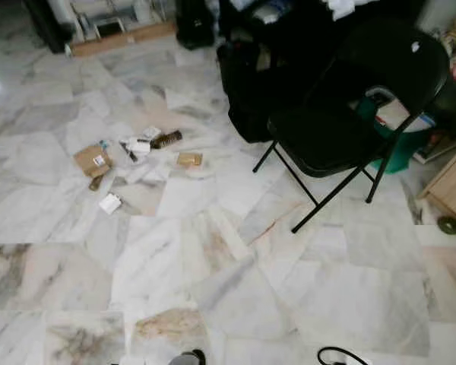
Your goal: Sweep floor
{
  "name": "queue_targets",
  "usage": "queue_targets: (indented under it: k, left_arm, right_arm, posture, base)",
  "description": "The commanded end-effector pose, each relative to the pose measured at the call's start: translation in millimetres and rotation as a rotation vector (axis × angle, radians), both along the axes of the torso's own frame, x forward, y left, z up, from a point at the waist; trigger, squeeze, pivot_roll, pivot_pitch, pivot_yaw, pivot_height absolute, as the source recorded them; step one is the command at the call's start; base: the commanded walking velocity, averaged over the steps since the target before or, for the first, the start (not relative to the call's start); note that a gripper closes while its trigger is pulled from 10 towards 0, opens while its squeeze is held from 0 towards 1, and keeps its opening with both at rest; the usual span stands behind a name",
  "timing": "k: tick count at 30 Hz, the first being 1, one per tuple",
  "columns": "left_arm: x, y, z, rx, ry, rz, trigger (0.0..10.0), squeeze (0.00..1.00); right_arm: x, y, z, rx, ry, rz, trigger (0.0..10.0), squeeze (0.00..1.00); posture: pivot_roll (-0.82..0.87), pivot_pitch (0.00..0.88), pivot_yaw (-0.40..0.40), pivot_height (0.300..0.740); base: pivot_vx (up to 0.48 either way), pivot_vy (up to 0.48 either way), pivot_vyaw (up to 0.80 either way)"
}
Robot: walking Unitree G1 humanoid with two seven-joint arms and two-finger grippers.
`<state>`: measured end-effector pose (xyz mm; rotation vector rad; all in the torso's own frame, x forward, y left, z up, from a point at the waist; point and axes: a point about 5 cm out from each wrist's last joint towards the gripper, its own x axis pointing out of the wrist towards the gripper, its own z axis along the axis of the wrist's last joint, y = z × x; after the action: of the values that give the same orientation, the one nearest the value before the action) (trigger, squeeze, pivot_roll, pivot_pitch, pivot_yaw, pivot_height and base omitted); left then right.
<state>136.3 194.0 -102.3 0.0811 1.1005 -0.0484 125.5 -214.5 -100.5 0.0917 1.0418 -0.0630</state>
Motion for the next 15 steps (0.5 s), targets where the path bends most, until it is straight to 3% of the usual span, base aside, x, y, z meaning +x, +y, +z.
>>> queue_targets:
  k: [1,8,13,15]
  left_arm:
    - [25.6,-10.2,9.1,-0.021,-0.101,0.007,10.0,0.00]
    - [9.9,14.4,7.4,0.001,-0.092,0.042,10.0,0.00]
    - [1.0,25.5,6.8,0.017,-0.083,0.044,10.0,0.00]
    - [0.7,25.0,6.8,0.014,-0.091,0.049,10.0,0.00]
  right_arm:
    - [-15.1,1.4,-5.1,0.015,0.048,-0.022,10.0,0.00]
    - [-13.0,0.1,-4.1,-0.005,0.041,0.014,10.0,0.00]
    - [-13.5,-0.5,-4.2,-0.004,0.047,0.008,10.0,0.00]
    - [-13.8,-0.6,-4.4,0.003,0.049,0.000,10.0,0.00]
  posture:
    - [0.04,0.157,0.003,0.740]
    - [0.02,0.154,0.006,0.740]
    - [0.02,0.153,0.003,0.740]
    - [0.02,0.152,-0.001,0.740]
  base:
    - [0.000,0.000,0.00]
    - [0.000,0.000,0.00]
    - [0.000,0.000,0.75]
    - [0.000,0.000,0.00]
